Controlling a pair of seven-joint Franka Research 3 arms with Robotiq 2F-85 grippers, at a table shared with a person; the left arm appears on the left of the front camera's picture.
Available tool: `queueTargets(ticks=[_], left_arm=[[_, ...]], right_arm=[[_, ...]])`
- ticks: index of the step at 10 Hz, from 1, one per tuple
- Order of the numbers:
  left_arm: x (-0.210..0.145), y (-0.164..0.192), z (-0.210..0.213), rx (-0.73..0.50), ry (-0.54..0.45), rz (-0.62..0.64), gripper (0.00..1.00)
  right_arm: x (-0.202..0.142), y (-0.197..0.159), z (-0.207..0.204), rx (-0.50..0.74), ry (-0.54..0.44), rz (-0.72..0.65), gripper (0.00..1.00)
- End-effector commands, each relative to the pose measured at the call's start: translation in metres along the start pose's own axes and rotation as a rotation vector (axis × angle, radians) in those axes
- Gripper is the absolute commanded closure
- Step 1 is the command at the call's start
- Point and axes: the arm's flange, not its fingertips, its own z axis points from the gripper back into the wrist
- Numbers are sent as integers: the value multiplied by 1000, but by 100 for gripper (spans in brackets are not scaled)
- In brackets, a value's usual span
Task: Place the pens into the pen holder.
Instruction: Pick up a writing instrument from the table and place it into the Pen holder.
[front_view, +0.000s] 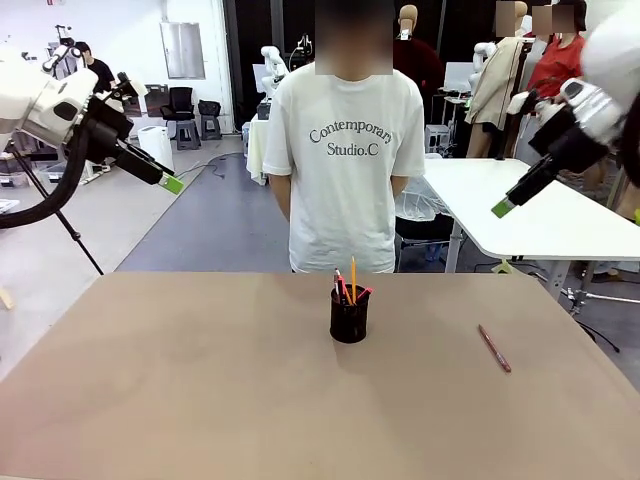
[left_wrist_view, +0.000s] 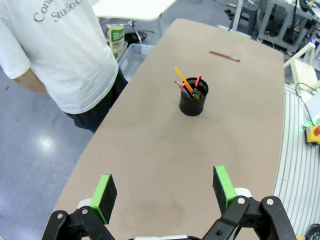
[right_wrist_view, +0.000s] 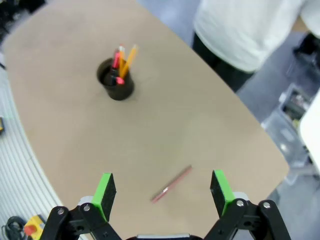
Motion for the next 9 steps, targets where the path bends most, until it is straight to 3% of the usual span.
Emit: queueTargets(ticks=[1,3,9], left_arm=[[0,0,2,-2,-4,15,0],[0,0,2,-2,-4,15,0],[0,0,2,-2,-4,15,0]], right_arm=[[17,-3,-17,-109,163,-112,0],[13,-14,-68,-218,262,-280,0],[-59,-26,-147,-341,309,-600,0]])
